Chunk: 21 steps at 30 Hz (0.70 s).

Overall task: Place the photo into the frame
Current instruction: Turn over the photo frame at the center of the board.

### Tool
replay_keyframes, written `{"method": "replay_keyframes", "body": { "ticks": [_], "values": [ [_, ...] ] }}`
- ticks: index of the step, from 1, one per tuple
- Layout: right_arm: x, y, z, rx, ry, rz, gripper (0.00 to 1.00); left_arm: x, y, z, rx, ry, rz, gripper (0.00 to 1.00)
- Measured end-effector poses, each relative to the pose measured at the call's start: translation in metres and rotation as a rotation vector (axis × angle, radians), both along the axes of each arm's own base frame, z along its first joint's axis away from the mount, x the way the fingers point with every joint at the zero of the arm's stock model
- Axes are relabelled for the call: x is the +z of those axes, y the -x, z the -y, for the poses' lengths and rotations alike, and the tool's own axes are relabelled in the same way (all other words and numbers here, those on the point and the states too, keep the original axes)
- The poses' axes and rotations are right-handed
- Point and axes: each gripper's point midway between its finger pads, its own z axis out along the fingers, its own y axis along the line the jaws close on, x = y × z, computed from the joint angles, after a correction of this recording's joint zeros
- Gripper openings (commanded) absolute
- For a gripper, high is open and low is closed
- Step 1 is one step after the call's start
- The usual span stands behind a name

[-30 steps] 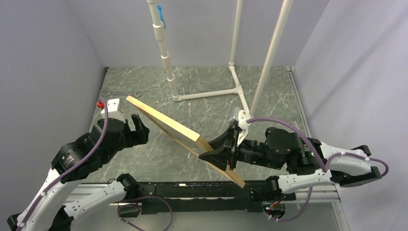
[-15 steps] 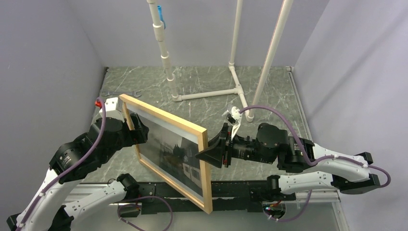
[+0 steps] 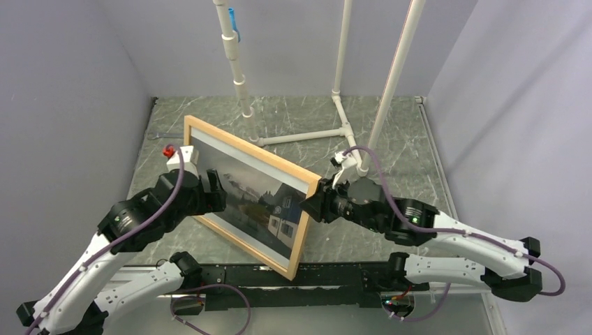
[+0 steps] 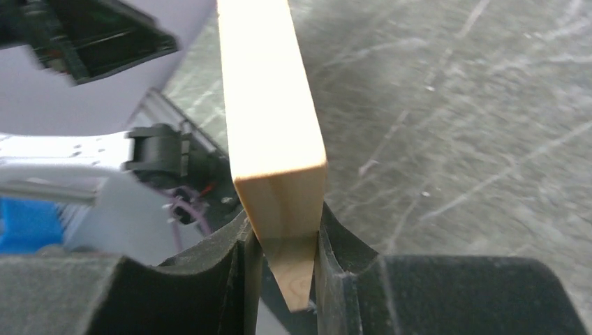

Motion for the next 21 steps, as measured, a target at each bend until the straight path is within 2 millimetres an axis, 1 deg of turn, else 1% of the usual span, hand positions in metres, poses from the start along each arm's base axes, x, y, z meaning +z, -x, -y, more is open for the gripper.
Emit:
{"method": "replay_keyframes", "body": {
  "ticks": [3,5,10,16,21],
  "values": [
    [-0.036,-0.02,0.002,-0.044,0.051,-0.059,0.0,-0.018,0.0,0.009,-0.024,-0.011,-0.048,0.95],
    [-0.056,-0.034,0.005,-0.07,0.056,-0.108,0.0,-0.032,-0.001,0.015,-0.04,-0.015,-0.083,0.95],
    [-0.094,-0.062,0.017,-0.101,0.037,-0.212,0.0,-0.058,-0.001,0.029,-0.067,-0.02,-0.155,0.95],
    [-0.125,-0.087,0.02,-0.106,-0.015,-0.347,0.0,-0.082,-0.002,0.041,-0.089,-0.01,-0.203,0.95],
    [-0.149,-0.102,0.027,-0.134,-0.034,-0.448,0.0,-0.096,-0.005,0.051,-0.105,-0.007,-0.235,0.96]
  ]
}}
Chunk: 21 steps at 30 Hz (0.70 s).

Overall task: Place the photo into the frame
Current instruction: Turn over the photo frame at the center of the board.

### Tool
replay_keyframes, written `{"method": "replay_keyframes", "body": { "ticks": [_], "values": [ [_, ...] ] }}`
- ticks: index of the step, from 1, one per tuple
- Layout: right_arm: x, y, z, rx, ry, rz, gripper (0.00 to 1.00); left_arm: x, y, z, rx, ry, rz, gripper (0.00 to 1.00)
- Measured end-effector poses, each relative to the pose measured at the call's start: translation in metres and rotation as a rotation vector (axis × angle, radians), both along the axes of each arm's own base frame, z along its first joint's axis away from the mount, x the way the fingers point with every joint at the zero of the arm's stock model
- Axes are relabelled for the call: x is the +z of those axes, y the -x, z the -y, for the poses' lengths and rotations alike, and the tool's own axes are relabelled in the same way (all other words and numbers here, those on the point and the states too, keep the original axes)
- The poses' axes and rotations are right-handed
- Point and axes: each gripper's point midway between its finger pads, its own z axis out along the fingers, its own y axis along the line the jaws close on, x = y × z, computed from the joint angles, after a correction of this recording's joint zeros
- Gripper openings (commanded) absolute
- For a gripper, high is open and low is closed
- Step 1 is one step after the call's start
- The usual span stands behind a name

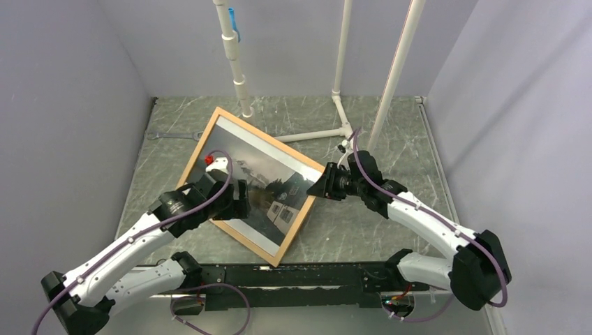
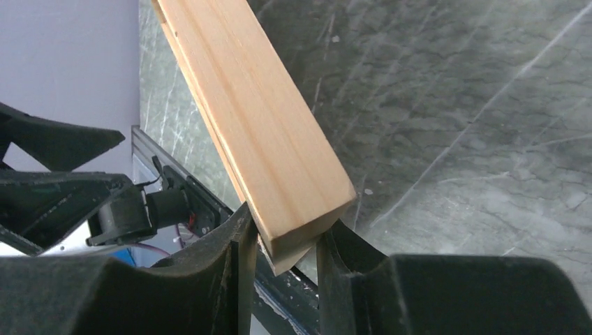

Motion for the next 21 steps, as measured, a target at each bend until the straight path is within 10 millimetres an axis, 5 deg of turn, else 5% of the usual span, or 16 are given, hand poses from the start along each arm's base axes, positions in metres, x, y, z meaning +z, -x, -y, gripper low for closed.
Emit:
{"method": "replay_keyframes", "body": {
  "ticks": [9,14,21],
  "values": [
    [-0.042,-0.021,0.012,-0.053,0.052,-0.113,0.14,-0.046,0.002,0.023,-0.059,-0.013,-0.129,0.95],
    [-0.062,-0.032,0.018,-0.104,0.118,-0.114,0.38,-0.072,0.004,0.028,-0.069,-0.042,-0.217,0.95],
    [-0.096,-0.034,0.051,-0.156,0.336,-0.095,0.69,-0.075,0.002,0.029,-0.058,0.0,-0.238,0.95]
  ]
}}
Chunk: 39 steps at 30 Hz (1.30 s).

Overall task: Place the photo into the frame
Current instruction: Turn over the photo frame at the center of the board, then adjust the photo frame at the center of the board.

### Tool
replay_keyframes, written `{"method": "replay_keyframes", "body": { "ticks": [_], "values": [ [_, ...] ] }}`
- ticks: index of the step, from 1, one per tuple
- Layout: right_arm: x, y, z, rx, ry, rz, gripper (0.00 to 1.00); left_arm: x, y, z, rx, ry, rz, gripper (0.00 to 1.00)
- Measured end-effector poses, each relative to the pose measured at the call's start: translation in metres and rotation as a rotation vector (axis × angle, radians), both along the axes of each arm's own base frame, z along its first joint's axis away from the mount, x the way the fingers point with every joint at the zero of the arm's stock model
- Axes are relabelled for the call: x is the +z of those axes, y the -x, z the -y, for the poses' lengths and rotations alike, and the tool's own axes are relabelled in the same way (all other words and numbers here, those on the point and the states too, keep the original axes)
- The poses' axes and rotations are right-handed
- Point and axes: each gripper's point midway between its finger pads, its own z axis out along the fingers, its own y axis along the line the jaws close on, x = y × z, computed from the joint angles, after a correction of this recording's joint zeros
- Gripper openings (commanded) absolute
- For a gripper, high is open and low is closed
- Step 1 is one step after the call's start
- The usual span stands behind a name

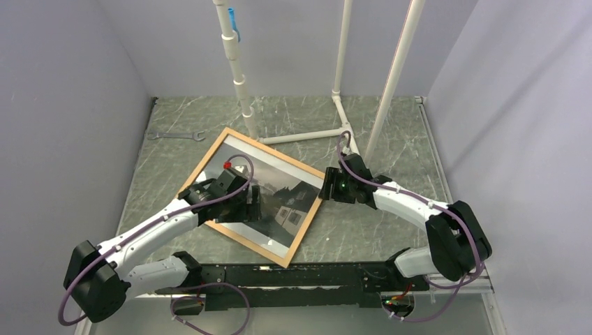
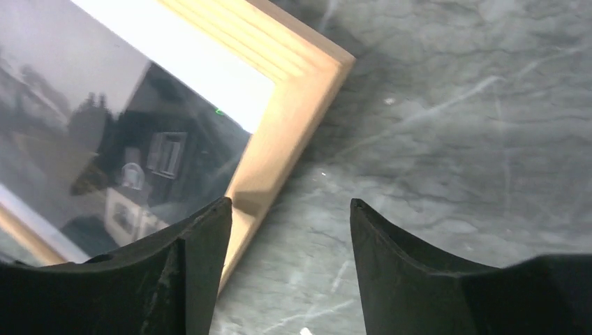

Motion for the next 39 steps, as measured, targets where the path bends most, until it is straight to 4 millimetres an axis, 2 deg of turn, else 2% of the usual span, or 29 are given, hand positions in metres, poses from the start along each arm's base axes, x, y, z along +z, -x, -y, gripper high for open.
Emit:
{"method": "replay_keyframes", "body": {
  "ticks": [5,7,9,13,16,19,21,24,26,31,33,36,39],
  "values": [
    [-0.012,0.01,0.014,0.005,0.13,-0.005,0.82,0.012,-0.009,-0.004,0.028,0.047,0.022,0.95],
    [-0.013,0.018,0.012,0.025,0.175,-0.007,0.87,0.027,-0.016,-0.007,0.045,0.072,0.043,0.95],
    [-0.01,0.027,0.003,0.059,0.208,-0.002,0.88,0.048,-0.025,-0.009,0.062,0.111,0.084,0.95],
    [-0.004,0.044,-0.02,0.105,0.213,0.008,0.86,0.11,-0.046,-0.01,0.085,0.216,0.219,0.95],
    [-0.008,0.058,-0.034,0.121,0.206,-0.01,0.82,0.151,-0.052,-0.007,0.074,0.281,0.299,0.95],
    [-0.023,0.07,-0.043,0.124,0.229,-0.054,0.76,0.17,-0.051,-0.003,0.05,0.321,0.327,0.95],
    [-0.035,0.075,-0.049,0.117,0.268,-0.087,0.7,0.171,-0.048,-0.001,0.039,0.331,0.32,0.95],
    [-0.035,0.073,-0.067,0.112,0.275,-0.082,0.63,0.168,-0.043,0.0,0.028,0.336,0.301,0.94],
    [-0.035,0.073,-0.076,0.106,0.28,-0.076,0.53,0.166,-0.04,0.0,0.022,0.337,0.288,0.94],
    [-0.034,0.073,-0.07,0.061,0.314,-0.084,0.34,0.162,-0.037,0.001,0.012,0.338,0.274,0.94],
    [-0.032,0.073,-0.067,0.048,0.321,-0.084,0.2,0.156,-0.037,0.001,0.01,0.331,0.265,0.94],
    [-0.031,0.071,-0.063,0.006,0.314,-0.088,0.08,0.142,-0.034,0.0,0.011,0.316,0.234,0.94],
    [-0.03,0.059,-0.053,-0.048,0.301,-0.088,0.03,0.126,-0.03,-0.001,0.01,0.303,0.198,0.94]
  ]
}}
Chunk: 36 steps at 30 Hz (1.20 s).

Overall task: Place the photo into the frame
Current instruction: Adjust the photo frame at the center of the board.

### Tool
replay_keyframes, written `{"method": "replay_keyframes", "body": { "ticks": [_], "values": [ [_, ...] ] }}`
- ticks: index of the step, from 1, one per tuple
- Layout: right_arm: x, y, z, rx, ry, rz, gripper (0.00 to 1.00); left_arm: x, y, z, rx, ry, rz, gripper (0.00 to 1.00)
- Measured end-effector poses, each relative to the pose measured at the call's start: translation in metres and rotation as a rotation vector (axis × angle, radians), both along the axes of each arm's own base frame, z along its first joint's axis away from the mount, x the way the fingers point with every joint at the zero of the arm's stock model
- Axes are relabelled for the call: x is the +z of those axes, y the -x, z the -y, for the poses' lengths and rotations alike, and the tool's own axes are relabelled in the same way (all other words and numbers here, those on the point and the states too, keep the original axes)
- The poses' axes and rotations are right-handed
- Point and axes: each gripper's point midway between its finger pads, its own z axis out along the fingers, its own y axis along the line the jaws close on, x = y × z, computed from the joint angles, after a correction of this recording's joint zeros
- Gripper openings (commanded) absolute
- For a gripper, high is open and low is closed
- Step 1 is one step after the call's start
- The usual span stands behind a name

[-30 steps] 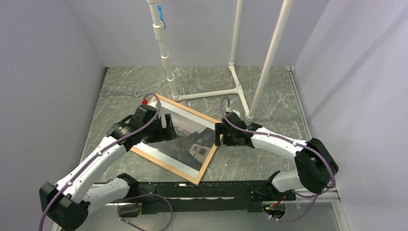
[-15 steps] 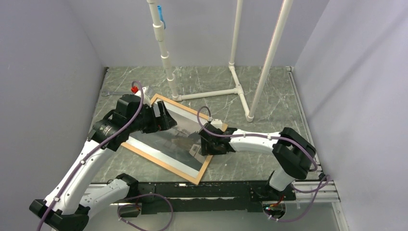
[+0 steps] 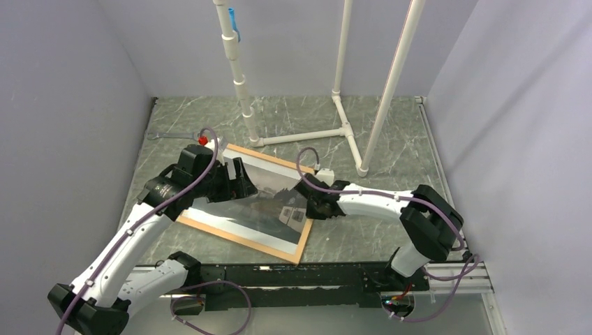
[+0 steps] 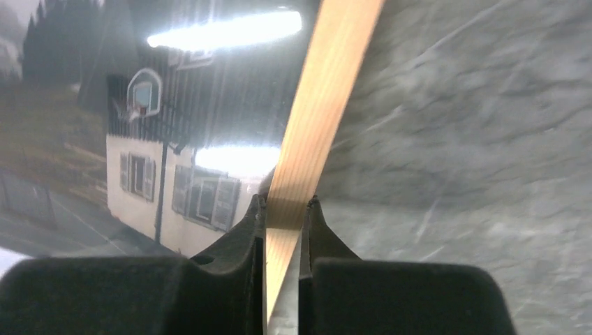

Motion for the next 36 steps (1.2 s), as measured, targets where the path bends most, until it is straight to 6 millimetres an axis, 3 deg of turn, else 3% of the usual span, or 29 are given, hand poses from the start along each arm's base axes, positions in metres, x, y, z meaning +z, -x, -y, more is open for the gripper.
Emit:
{"method": "replay_keyframes", "body": {
  "ticks": [3,9,21,28,36],
  "values": [
    [0.0,-0.015,0.02,-0.041,0.004,0.01,0.03,-0.01,0.003,-0.001,-0.003,-0.008,-0.025,0.94],
    [0.0,-0.029,0.06,-0.048,0.079,0.008,0.02,-0.008,0.0,0.001,-0.003,0.0,-0.011,0.94],
    [0.006,-0.048,0.116,-0.081,0.253,0.022,0.01,-0.026,-0.001,0.001,-0.003,-0.017,-0.043,0.94],
    [0.019,-0.064,0.133,-0.079,0.333,0.063,0.01,-0.033,-0.003,0.002,-0.001,-0.023,-0.054,0.94],
    [0.013,-0.075,0.149,-0.077,0.356,0.046,0.03,-0.038,-0.003,0.001,-0.007,-0.035,-0.065,0.94]
  ]
}}
